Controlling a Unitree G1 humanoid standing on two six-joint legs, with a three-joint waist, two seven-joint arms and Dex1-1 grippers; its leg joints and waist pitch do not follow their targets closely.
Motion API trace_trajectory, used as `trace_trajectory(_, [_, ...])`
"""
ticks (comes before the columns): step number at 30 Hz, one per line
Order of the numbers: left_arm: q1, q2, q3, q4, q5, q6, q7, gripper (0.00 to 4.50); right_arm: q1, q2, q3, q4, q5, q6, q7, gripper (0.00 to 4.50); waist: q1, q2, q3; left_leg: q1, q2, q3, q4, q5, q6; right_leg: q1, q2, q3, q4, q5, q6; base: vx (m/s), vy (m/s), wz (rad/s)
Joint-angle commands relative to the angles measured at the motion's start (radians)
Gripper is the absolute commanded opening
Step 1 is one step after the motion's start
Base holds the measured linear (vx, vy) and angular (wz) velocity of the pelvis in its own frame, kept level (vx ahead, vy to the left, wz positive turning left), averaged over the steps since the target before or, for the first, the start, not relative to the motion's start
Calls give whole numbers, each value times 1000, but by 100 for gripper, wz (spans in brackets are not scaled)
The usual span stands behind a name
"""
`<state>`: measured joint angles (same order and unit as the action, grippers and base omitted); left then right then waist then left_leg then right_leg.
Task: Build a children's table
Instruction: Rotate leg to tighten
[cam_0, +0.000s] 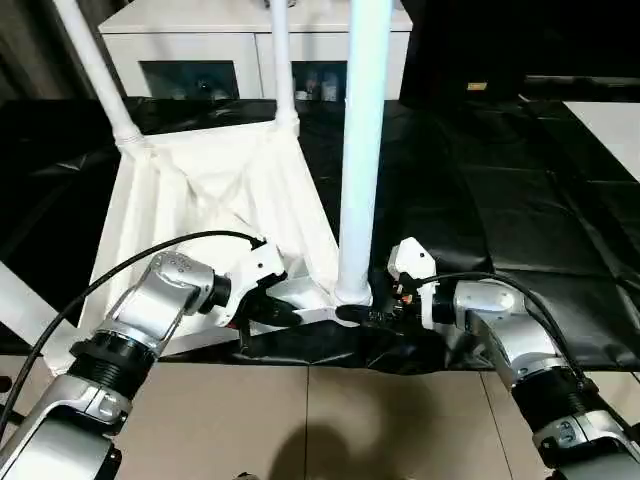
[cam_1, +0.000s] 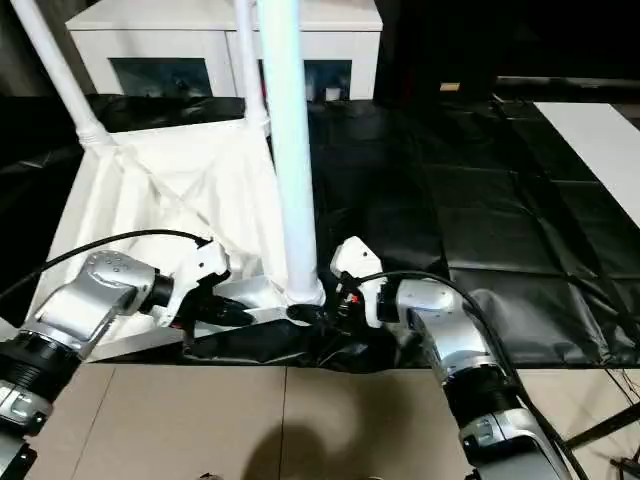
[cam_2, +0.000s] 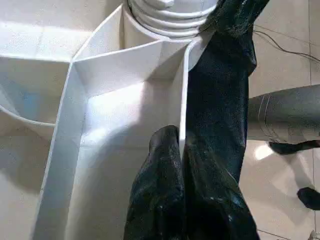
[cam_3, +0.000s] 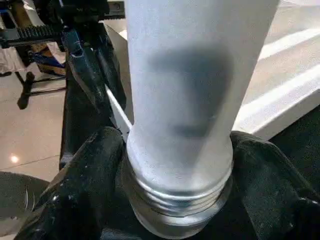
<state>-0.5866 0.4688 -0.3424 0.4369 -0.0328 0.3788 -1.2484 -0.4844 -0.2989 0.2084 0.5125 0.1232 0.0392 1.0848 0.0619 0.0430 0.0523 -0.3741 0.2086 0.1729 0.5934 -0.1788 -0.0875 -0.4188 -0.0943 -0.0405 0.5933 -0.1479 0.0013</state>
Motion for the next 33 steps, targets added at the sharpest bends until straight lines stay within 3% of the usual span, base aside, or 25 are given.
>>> trace_trajectory(1, [-5, -16, -11, -39, -24, 1, -26, 0, -6, 14, 37, -52, 34, -5, 67, 344, 0, -12, -73, 11, 6, 10, -69, -215, 60, 55, -26, 19, -55, -227, -243, 0, 0, 0])
trace_trajectory(9, [-2, -14, -8, -43, -22, 3, -21, 0, -11, 11, 43, -15, 1, -24, 61, 344, 0, -12, -74, 9, 5, 9, -69, -202, 62, 56, -27, 18, -53, -223, -242, 0, 0, 0])
trace_trajectory(10, [-2, -15, -6, -42, -21, 3, -21, 0, -11, 13, 41, -14, 0, -23, 62, 318, 0, -13, -73, 9, 5, 9, -69, -204, 61, 56, -26, 18, -54, -227, -241, 0, 0, 0])
trace_trajectory(12, [-2, -15, -5, -42, -21, 4, -22, 0, -12, 18, 36, -15, 7, -10, 67, 318, 0, -13, -74, 9, 5, 8, -69, -202, 61, 56, -26, 18, -53, -224, -241, 0, 0, 0])
trace_trajectory(14, [-3, -15, -4, -40, -19, 2, -21, 0, -13, 20, 34, -13, 8, -8, 67, 289, 0, -12, -74, 9, 5, 9, -69, -201, 62, 55, -26, 18, -53, -219, -243, 0, 0, 0])
trace_trajectory(24, [5, -15, 1, -41, -16, 6, -7, 0, 7, 41, 19, -7, 16, 6, 35, 269, 0, -13, -73, 9, 5, 9, -69, -206, 60, 55, -27, 18, -55, -234, -238, 0, 0, 0])
trace_trajectory(25, [4, -22, 5, -34, -15, 8, 7, 0, 3, 51, 9, 15, 2, -2, -8, 269, -1, -12, -74, 9, 5, 8, -70, -205, 58, 55, -27, 18, -53, -233, -238, 0, 0, 0])
trace_trajectory(26, [3, -28, 7, -28, -12, 8, 19, 0, -1, 58, 2, 31, -9, -7, -41, 269, -1, -5, -73, 9, 5, 7, -70, -208, 55, 54, -27, 18, -53, -233, -239, 0, 0, 0])
trace_trajectory(28, [-5, -53, 19, -3, -5, 7, 68, 0, -16, 80, -19, 79, -40, -14, -153, 269, -6, -9, -71, 9, 3, 8, -71, -227, 43, 52, -27, 18, -58, -256, -234, 0, 0, 0])
trace_trajectory(29, [-12, -69, 25, 17, 1, 8, 99, 0, -25, 95, -33, 98, -50, -10, -215, 269, -9, -4, -69, 11, 3, 7, -75, -250, 30, 52, -26, 17, -62, -287, -226, 0, 0, 0])
trace_trajectory(30, [-21, -85, 27, 39, 11, 5, 134, 0, -34, 112, -50, 116, -55, 0, -276, 269, -12, -7, -68, 9, 1, 6, -75, -256, 25, 53, -26, 16, -63, -299, -220, 0, 0, 0])
trace_trajectory(32, [-53, -142, 40, 103, 34, 1, 243, 0, -60, 156, -93, 157, -69, 35, -447, 268, -25, -1, -67, 11, -3, 4, -78, -291, -1, 52, -25, 15, -70, -351, -198, 0, 0, 0])
trace_trajectory(33, [-58, -151, 43, 111, 36, 1, 258, 0, -64, 162, -98, 163, -70, 39, -468, 268, -28, -3, -66, 13, -5, 4, -77, -304, -4, 50, -24, 15, -72, -370, -193, 0, 0, 0])
